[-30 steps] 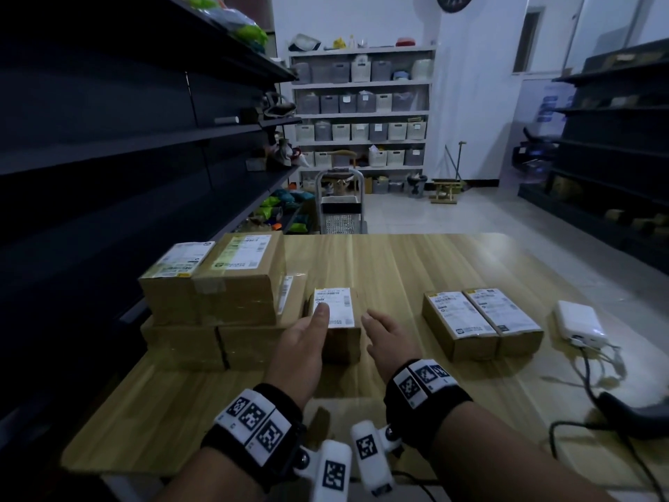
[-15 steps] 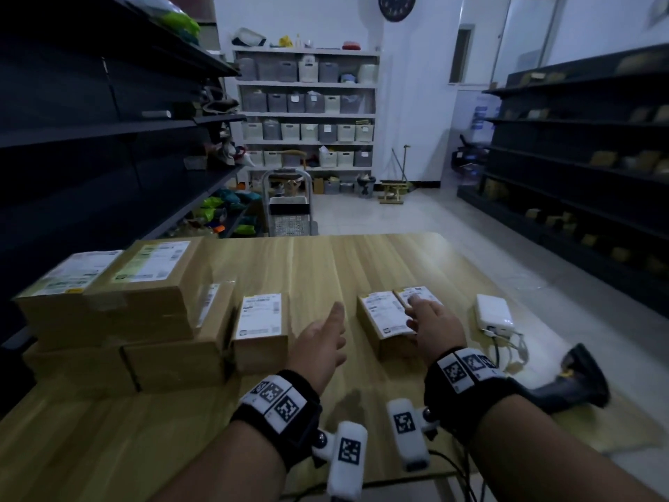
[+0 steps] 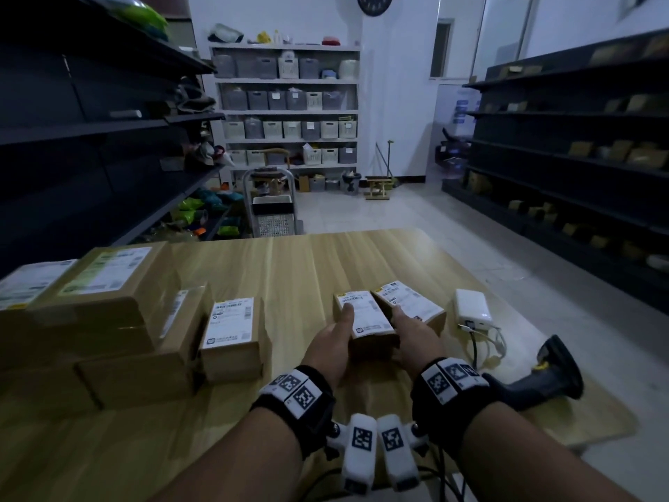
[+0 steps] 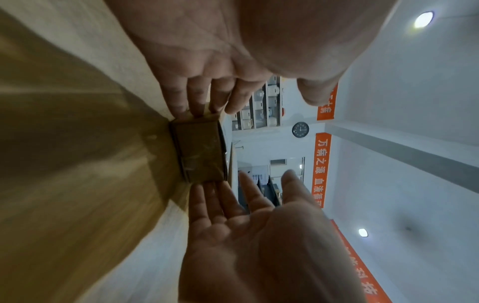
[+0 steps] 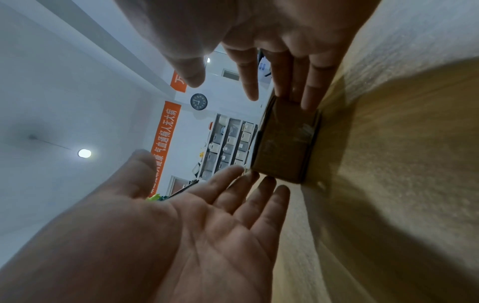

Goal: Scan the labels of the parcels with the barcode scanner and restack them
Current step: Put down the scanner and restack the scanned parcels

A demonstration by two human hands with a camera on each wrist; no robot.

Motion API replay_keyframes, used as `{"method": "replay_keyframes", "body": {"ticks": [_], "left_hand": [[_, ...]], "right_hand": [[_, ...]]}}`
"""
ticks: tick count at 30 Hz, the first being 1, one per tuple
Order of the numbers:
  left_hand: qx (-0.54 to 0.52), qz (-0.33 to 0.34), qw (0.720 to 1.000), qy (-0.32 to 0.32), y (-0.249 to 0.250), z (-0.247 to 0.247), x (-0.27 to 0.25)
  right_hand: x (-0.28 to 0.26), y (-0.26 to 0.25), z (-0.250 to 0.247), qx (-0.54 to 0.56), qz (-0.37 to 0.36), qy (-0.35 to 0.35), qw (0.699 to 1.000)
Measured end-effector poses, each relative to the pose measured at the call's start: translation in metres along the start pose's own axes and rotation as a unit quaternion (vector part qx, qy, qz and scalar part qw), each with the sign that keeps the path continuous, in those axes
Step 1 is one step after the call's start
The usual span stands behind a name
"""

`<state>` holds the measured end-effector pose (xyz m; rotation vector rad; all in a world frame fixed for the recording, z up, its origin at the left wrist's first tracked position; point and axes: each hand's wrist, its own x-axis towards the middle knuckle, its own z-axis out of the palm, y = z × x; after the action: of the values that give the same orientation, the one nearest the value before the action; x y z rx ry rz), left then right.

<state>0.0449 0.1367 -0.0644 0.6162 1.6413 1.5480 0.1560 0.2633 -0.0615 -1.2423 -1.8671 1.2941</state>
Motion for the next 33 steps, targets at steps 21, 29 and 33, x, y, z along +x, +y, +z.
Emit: {"method": "replay_keyframes", "body": {"ticks": [21,29,33], "left_hand": [[0.057,0.089,0.972,0.209,0.064,-0.16,-0.106],[0.08,0.078,0.973,0.201,0.059,-0.172,-0.117],[0.093,0.102,0.967,0.215,0.066,-0.166,-0.125]], "right_hand": [[-0.1,-0.103,0.125,0.338,-0.003,-0.175,0.925],[-0.112,-0.101,0.146,0.334,0.012,-0.181,0.925],[-0.113,-0.101,0.136,0.337,0.003,-0.179,0.924]]}}
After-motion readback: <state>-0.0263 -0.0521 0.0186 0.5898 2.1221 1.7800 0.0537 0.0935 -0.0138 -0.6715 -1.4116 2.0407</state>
